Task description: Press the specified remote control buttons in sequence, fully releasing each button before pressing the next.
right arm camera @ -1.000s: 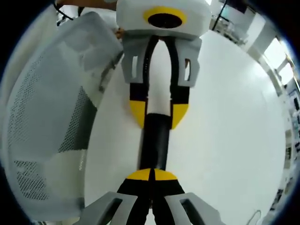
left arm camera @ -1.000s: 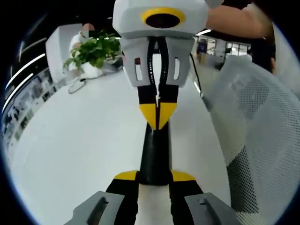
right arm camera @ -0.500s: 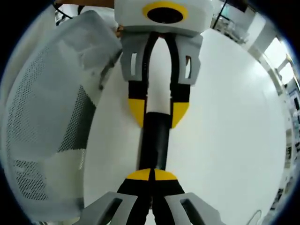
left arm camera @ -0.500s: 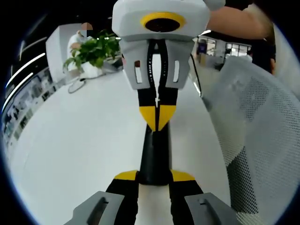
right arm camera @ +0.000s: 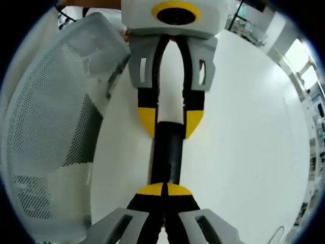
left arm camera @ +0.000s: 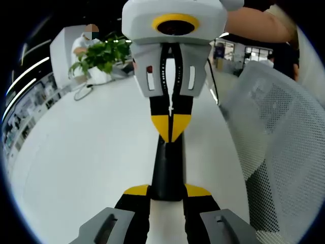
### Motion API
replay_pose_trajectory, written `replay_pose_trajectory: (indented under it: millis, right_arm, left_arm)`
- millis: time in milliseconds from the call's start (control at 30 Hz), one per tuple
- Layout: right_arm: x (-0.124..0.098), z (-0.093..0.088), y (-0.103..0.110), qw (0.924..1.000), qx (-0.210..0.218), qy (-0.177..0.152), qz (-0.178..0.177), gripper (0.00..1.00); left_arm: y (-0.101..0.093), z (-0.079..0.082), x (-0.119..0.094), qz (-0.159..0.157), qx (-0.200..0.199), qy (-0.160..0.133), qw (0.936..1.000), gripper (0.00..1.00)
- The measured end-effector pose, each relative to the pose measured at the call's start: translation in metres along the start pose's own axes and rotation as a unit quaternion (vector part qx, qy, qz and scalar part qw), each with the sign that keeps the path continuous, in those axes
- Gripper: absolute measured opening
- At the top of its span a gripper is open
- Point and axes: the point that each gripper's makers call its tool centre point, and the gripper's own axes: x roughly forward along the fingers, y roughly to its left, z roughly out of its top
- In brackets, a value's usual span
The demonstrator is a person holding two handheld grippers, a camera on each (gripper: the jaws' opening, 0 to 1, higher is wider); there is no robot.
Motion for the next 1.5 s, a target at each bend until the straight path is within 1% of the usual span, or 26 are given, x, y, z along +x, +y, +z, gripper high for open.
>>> replay_pose_trajectory:
  millis: [367,467,667,800,1500]
  right_arm:
    - [-0.001,0.001,0.002,1.0000,-0.003,0.000,-0.003,0.00]
    - [-0.003,0.002,0.003,1.0000,0.001,-0.008,-0.002,0.00]
    - [-0.010,0.000,-0.002,0.9998,0.007,-0.014,-0.012,0.00]
    - [-0.013,0.001,-0.001,0.9997,0.009,-0.019,-0.015,0.00]
    - [-0.016,0.001,0.007,0.9998,0.001,-0.014,-0.013,0.00]
  left_arm:
    - [0.001,0.000,0.000,0.002,0.000,0.001,1.0000,0.23]
    - [0.000,0.000,0.000,0.002,-0.001,0.001,1.0000,0.23]
    - [-0.001,0.000,0.000,0.000,-0.001,0.001,1.0000,0.23]
    - [0.000,0.000,0.000,0.000,-0.002,0.001,1.0000,0.23]
    - [0.000,0.001,0.000,0.000,0.002,0.007,1.0000,0.23]
